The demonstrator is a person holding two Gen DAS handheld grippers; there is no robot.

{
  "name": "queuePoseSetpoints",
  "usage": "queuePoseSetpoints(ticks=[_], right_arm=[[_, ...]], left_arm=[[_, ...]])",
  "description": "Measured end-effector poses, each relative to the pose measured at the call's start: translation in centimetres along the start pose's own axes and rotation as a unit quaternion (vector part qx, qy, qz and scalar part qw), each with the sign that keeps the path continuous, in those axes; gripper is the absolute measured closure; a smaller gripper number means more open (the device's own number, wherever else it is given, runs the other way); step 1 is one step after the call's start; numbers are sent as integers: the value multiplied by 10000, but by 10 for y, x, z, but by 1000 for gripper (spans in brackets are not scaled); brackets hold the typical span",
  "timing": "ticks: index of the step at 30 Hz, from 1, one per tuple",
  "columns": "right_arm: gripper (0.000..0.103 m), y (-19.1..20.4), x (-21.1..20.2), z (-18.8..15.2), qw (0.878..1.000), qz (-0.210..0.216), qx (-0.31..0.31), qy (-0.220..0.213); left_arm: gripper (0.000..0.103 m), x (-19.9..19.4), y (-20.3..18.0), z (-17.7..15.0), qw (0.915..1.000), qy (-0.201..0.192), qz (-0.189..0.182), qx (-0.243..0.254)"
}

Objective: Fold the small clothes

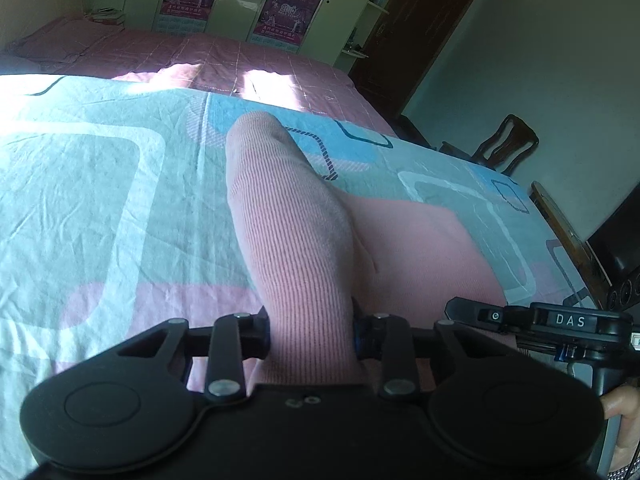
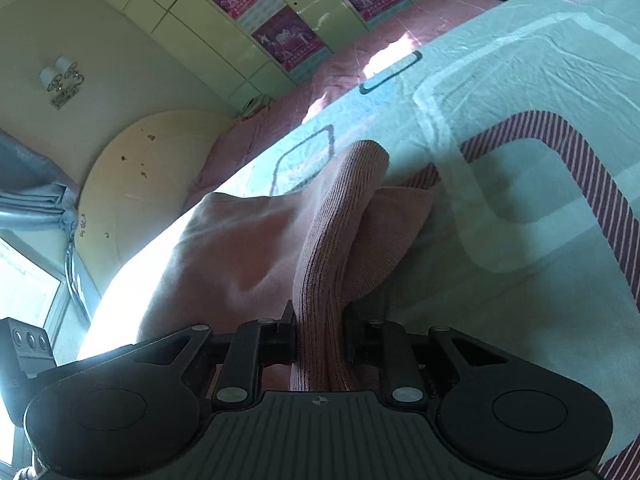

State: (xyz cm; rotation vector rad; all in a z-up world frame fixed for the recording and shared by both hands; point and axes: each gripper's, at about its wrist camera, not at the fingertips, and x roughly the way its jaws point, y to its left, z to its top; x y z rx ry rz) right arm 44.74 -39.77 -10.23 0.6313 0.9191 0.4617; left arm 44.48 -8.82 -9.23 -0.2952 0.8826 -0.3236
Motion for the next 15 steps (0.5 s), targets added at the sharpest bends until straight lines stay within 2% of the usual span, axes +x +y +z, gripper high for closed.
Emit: queuePoseSetpoints(ticks=[6, 10, 15], right_arm=[[83, 70, 25, -14, 9994, 308, -140, 117], [83, 133, 62, -38, 9983, 520, -227, 159], [83, 204, 116, -71, 9981, 605, -34, 99]], left_arm=[[71, -62, 53, 9, 9994, -238, 239, -14], [71, -109, 114, 11, 9983, -387, 424, -31], [71, -151, 196, 21, 9979, -443, 467, 19]])
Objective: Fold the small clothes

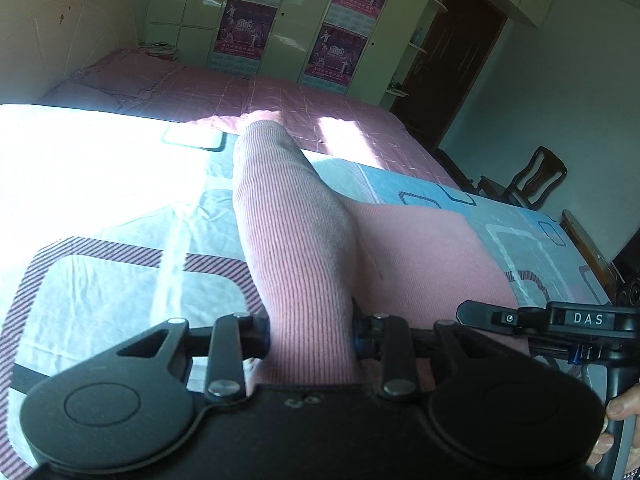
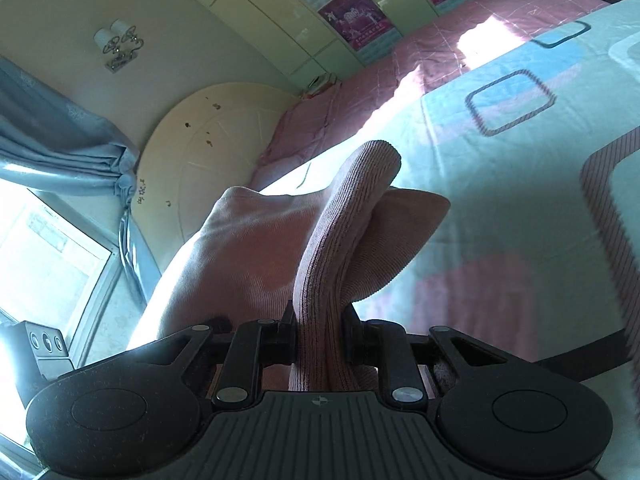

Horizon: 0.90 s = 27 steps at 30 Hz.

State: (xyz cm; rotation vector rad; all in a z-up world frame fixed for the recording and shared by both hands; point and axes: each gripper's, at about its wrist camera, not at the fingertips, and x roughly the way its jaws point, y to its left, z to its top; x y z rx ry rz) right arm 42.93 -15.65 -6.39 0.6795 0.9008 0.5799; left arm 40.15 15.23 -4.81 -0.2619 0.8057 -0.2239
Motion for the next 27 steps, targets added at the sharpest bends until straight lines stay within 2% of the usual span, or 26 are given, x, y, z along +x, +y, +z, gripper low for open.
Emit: queuePoseSetpoints(ticks=[3, 7, 12, 14, 16, 17, 18, 19, 20, 23, 27], right_arm=[[83, 25, 37, -15, 10000, 9, 96, 12], [83, 43, 81, -26, 9998, -22, 165, 70], [83, 46, 124, -31, 9996, -211, 110, 165], [83, 40, 135, -31, 9990, -397, 27, 223], [82, 31, 141, -33, 9979, -610, 76, 214], [82, 28, 142, -34, 9974, -686, 116, 205], [82, 27, 143, -36, 9968, -763, 75, 210], [80, 27, 143, -37, 9963, -833, -11, 199], [78, 30, 141, -37, 9952, -957, -118, 140], [78, 32, 129, -33, 9926, -1189, -233, -105], [78, 59, 122, -27, 9872, -1277, -895, -346]], left_arm=[[71, -12, 48, 8, 10000, -4, 75, 62], [71, -12, 92, 14, 9999, 8, 150, 22], [71, 2, 129, 9, 9997, -59, 241, -59], [67, 11, 140, 2, 9994, 7, 352, -61], [59, 20, 147, -6, 9988, 80, 465, -103], [49, 22, 149, -10, 9985, 75, 516, -135], [37, 20, 150, -12, 9993, -137, 333, -95], [33, 20, 150, -14, 9975, -35, 688, -140], [31, 19, 149, -14, 9973, -61, 720, -109], [32, 4, 144, -15, 9964, -169, 821, -79], [40, -18, 130, 1, 9920, -790, 973, 150]])
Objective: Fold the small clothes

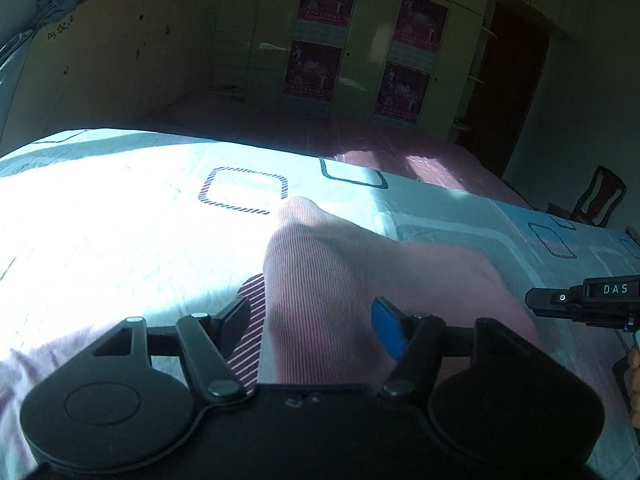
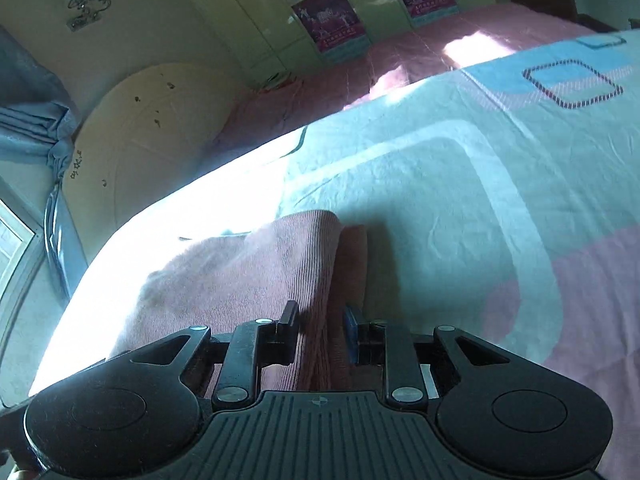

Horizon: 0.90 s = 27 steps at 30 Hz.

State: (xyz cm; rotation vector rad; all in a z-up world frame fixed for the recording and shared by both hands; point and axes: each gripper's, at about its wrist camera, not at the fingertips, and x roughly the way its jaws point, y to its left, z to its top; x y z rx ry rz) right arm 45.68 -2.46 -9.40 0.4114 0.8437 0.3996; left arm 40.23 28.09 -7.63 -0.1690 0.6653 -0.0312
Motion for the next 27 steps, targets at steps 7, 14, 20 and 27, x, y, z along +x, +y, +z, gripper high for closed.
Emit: queuePoseSetpoints(ticks=[7, 14, 20, 27], right_arm=[[78, 45, 42, 2, 9980, -126, -619, 58], [78, 32, 54, -8, 9968, -492, -590, 228], [78, 58, 5, -16, 9941, -159, -1075, 15], [78, 74, -9, -63, 9821, -514, -1804, 149]], left_arm=[[49, 43, -19, 11, 9991, 302, 43, 285], [48, 48, -21, 5, 9973, 463, 331, 467], [47, 17, -22, -1, 9963, 575, 516, 379], [41, -19, -37, -33, 9940, 561, 677, 651]])
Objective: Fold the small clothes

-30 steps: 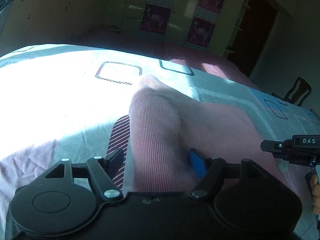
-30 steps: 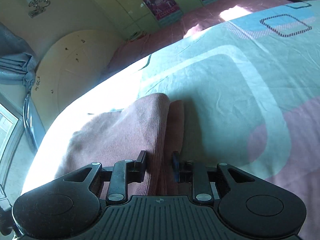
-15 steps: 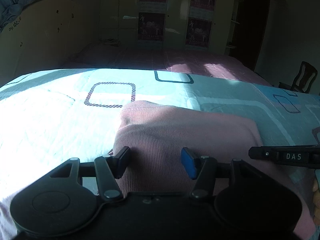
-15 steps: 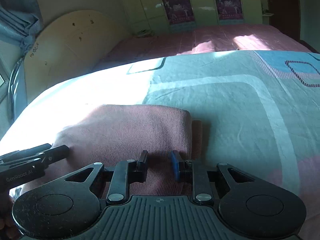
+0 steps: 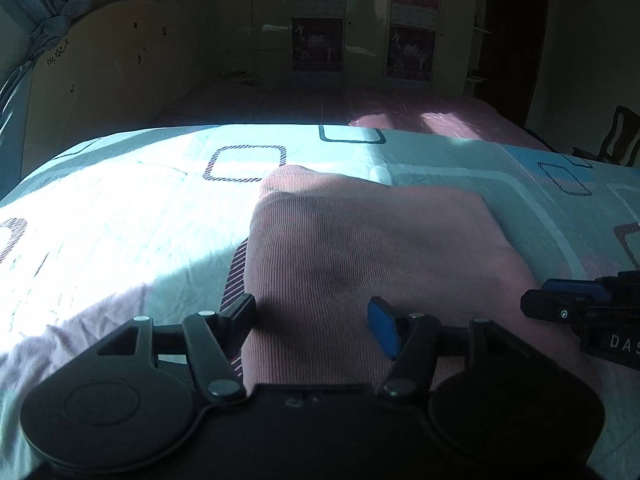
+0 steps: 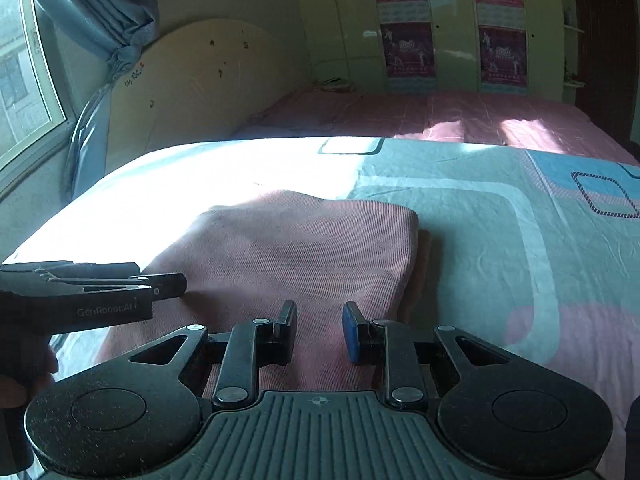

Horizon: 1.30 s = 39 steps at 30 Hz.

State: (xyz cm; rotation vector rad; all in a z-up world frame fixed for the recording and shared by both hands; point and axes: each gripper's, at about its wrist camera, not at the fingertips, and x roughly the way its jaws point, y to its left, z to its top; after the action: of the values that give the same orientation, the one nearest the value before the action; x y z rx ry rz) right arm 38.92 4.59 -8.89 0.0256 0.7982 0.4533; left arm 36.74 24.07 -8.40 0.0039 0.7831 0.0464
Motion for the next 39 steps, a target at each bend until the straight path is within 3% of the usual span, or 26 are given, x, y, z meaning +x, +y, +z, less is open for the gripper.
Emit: queuePoseSetpoints(ticks=[4, 8, 10, 13, 17, 19, 20, 22, 24, 27, 33, 35, 36, 38, 39], right_arm=[[78, -19, 25, -20, 9980, -367, 308, 404], [78, -25, 21, -20, 9959, -344, 730, 398], [78, -19, 5, -20, 9967, -266, 752, 157], [78, -12, 9, -33, 9970, -480, 465, 403], [78, -18, 4, -36, 9941, -414, 925, 378], [78, -14, 0, -42, 9940, -552, 868, 375], [78, -14, 6, -46, 9929, -584, 870, 566], [78, -11, 2, -52, 9922, -625, 928, 543], [78, -7, 4, -48, 9911, -749, 899, 630], [77, -4, 8, -46, 9898, -863, 914, 673], [73, 9, 2, -42, 9882, -1114, 794, 682], [72, 13, -20, -38, 9894, -1078, 902, 369], [69, 16, -29, -38, 9901, -1068, 864, 270], [39, 23, -46, -38, 9917, -1044, 727, 199], [36, 27, -56, -40, 9927, -989, 675, 149]], left_arm=[[38, 2, -3, -18, 9999, 48, 76, 144], [37, -1, 5, -26, 9999, 160, 13, -50], [37, -9, 10, -32, 9996, 189, -74, -206], [37, -6, 12, -45, 9990, 357, -77, -248], [36, -6, 11, -49, 9991, 322, -49, -264], [36, -8, 10, -49, 9993, 306, -46, -205], [34, -9, 9, -49, 9994, 311, -52, -174], [26, -10, 10, -48, 9994, 304, -42, -143], [9, -11, 11, -47, 9994, 314, -2, -125], [0, -14, 12, -47, 9991, 373, -59, -175], [0, -16, 9, -42, 9969, 747, 185, -178], [0, -28, 8, -41, 9970, 686, 314, -168], [0, -37, 8, -40, 9977, 581, 319, -153], [0, -54, 7, -38, 9985, 433, 299, -157], [0, -63, 7, -36, 9988, 378, 280, -150]])
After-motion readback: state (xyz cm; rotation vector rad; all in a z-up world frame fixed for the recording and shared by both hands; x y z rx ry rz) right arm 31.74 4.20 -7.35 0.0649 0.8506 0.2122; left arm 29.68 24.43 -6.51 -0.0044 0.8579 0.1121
